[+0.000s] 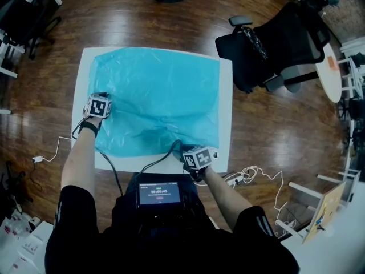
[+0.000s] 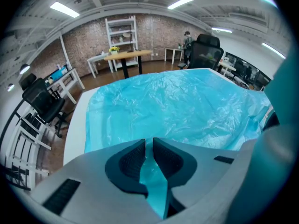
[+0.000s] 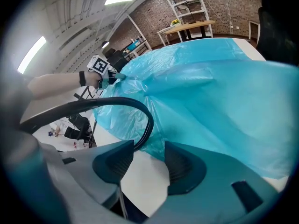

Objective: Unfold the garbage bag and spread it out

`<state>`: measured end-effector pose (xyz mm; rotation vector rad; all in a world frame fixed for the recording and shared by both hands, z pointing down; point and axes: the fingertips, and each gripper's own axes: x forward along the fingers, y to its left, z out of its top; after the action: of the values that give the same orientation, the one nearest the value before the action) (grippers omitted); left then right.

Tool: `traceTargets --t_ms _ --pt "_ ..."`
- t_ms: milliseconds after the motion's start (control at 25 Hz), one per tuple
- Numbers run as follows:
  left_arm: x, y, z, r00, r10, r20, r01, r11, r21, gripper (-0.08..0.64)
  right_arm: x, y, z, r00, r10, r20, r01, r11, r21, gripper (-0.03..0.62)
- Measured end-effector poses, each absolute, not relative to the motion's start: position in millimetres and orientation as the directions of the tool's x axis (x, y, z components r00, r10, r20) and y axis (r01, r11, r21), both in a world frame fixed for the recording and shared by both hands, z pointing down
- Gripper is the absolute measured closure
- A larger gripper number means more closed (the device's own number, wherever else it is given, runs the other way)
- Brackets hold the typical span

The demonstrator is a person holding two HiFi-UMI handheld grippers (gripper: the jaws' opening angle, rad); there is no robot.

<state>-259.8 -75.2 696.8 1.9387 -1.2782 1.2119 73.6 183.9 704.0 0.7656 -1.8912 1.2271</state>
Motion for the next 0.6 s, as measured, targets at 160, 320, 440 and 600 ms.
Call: traceTargets --t_ms 160,320,440,600 --pt "-254 -77 695 0.169 -0.449 0.877 -0.903 -0.427 -0.044 0.499 68 187 703 -0.559 -0.085 0.825 -0.789 0.359 -0.498 0.35" --pt "-251 -77 692 0.176 -0.445 0.878 -0.897 -0.44 -0.043 0.499 68 189 698 -0.559 -0.075 0.826 -0.791 0.346 -0.505 0.35" --pt "-233 -84 677 0.224 -0.482 0.847 -0.882 -0.47 -0.034 0.499 65 180 688 -0.571 -0.096 0.815 -0.784 0.359 -0.506 0.35" --pt "-187 -99 652 0.35 -0.53 0.772 -0.844 -0.537 0.014 0.499 58 162 674 -0.596 -0.152 0.788 -0.768 0.392 -0.506 0.349"
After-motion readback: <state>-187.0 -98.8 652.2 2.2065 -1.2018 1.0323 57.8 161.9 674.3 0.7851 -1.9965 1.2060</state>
